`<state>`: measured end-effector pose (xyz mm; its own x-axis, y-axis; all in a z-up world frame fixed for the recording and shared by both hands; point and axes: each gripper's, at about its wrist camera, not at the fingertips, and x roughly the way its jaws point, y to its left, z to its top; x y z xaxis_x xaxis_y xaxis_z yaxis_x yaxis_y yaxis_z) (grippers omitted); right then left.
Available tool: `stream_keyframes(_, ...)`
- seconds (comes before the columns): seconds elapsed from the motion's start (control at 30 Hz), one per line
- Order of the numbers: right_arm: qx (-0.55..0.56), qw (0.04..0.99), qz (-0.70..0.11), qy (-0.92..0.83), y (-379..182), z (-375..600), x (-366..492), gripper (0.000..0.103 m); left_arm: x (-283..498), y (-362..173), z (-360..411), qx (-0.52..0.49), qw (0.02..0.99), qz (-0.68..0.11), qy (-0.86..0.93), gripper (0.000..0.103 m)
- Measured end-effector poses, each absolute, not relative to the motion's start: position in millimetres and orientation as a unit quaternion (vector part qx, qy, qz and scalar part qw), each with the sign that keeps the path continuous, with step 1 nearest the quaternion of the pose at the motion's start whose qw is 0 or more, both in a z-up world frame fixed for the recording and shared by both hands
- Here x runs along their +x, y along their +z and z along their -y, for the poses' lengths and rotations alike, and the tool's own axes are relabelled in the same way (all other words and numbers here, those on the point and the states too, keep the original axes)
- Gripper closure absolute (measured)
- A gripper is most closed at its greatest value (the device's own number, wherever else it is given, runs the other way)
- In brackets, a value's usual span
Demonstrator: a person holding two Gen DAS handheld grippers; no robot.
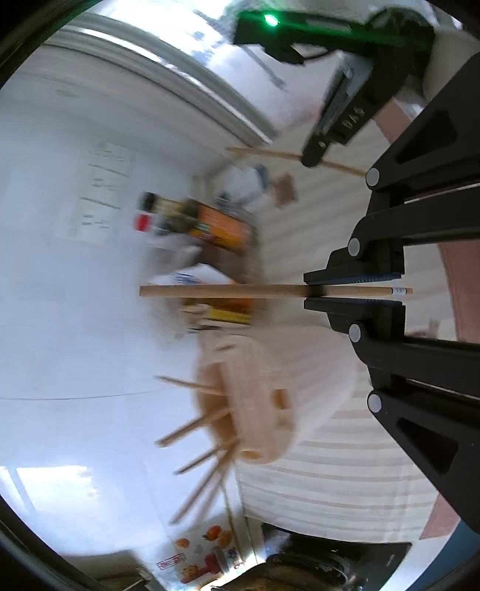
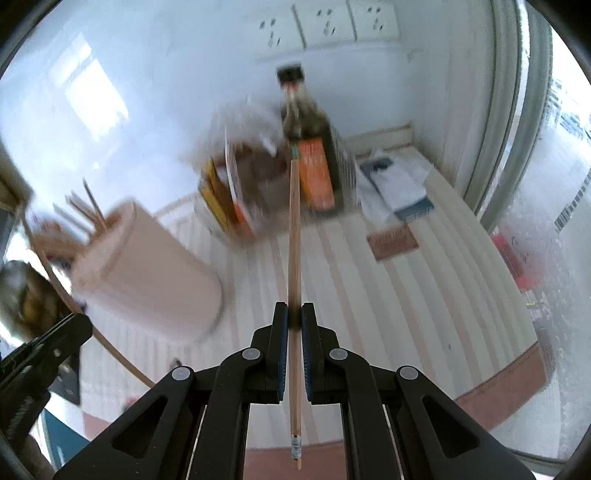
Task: Organize utensils
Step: 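Lift both chopsticks and carry them over the pink holder, then drop the chopsticks into the holder by opening both grippers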
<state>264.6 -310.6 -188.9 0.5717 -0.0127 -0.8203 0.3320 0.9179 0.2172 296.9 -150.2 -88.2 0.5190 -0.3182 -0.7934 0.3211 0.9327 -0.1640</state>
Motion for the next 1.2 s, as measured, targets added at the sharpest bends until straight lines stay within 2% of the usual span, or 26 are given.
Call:
stream_keyframes(0.3, 0.224, 0.901, -0.369, -0.054, -105.4, 305.9, 321.0, 0.096, 358.3, -8.8, 98.8, -0.076, 0.921, -0.362, -0.126, 0.099)
stream_keyframes(0.53, 0.231, 0.921, -0.312, -0.02, -63.3, 274.6, 383.6, 0.096, 401.0, -2.5, 37.2, -0.12, 0.938, -0.321, -0.048, 0.099)
stream_keyframes(0.8, 0.252, 0.919, -0.304, 0.007, -71.0, 240.4, 445.6, 0.096, 427.8, -28.9, 4.7, -0.149, 0.933, -0.327, -0.004, 0.099)
stream_keyframes(1.2, 0.236, 0.927, -0.291, 0.007, -97.8, 212.5, 482.7, 0.096, 436.4, -63.5, 14.5, -0.137, 0.914, -0.381, -0.012, 0.099)
